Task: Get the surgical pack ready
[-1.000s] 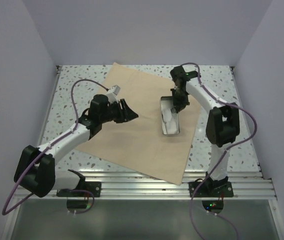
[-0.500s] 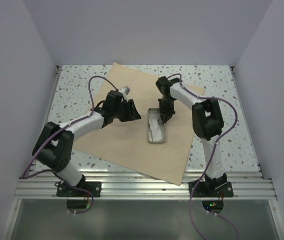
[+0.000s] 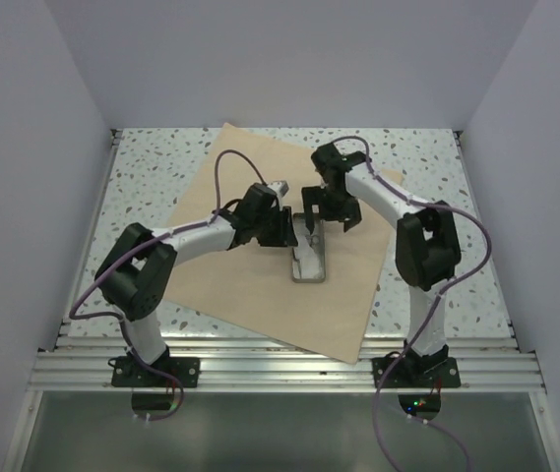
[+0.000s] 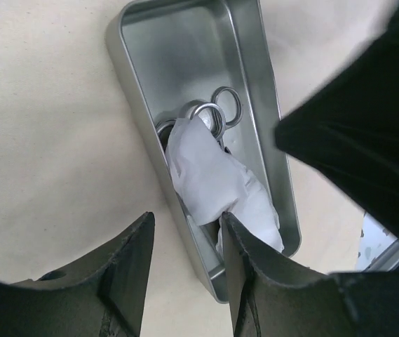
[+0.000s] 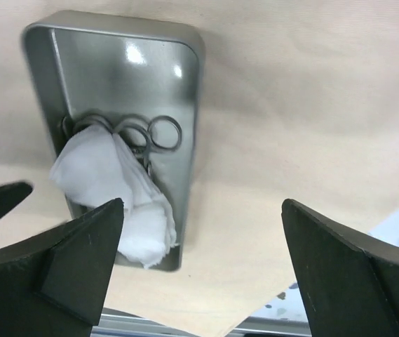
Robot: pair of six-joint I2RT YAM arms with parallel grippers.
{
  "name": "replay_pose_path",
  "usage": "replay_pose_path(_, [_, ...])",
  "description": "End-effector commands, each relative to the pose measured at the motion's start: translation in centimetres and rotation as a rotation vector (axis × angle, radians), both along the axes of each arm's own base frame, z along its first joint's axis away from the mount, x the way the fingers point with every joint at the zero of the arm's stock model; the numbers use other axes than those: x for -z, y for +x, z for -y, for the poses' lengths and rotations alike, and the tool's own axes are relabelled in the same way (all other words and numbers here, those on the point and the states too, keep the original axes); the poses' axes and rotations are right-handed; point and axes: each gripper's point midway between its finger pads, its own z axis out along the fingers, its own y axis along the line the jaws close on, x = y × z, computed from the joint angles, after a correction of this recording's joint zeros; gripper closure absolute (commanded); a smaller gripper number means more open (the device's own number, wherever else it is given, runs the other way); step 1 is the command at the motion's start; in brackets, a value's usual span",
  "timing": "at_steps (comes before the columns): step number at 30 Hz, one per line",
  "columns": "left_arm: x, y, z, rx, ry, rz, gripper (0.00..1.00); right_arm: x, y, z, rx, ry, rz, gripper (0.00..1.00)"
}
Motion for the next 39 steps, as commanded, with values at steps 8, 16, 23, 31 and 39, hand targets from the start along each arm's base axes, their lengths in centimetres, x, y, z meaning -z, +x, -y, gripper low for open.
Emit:
replay_pose_path(8, [1.4,-1.2,1.0,0.011,0.134,0.009,0.57,-8.2,1.6,3.5,0.018,0.002,0.293,0.04])
replay_pose_path(16, [2.8,-1.6,-0.1,0.01,0.225,-0.01,0.66,-10.4,0.7,4.5,0.009,0.015,0.407,0.05])
replay_pose_path(23, [4.2,-0.3,0.3,0.055,0.306,-0.022,0.7,-10.7,-1.0,3.8,-0.011,0.101,0.42,0.02])
replay_pose_path(31, [3.5,1.5,-1.4,0.12,0.407,0.052,0.91,-11.5,-2.4,3.0,-0.047,0.176,0.427,0.01])
replay_pose_path(39, [1.2,3.9,-4.9,0.252,0.506,0.234,1.0,-11.7,-3.9,0.9,-0.045,0.335,0.425,0.01])
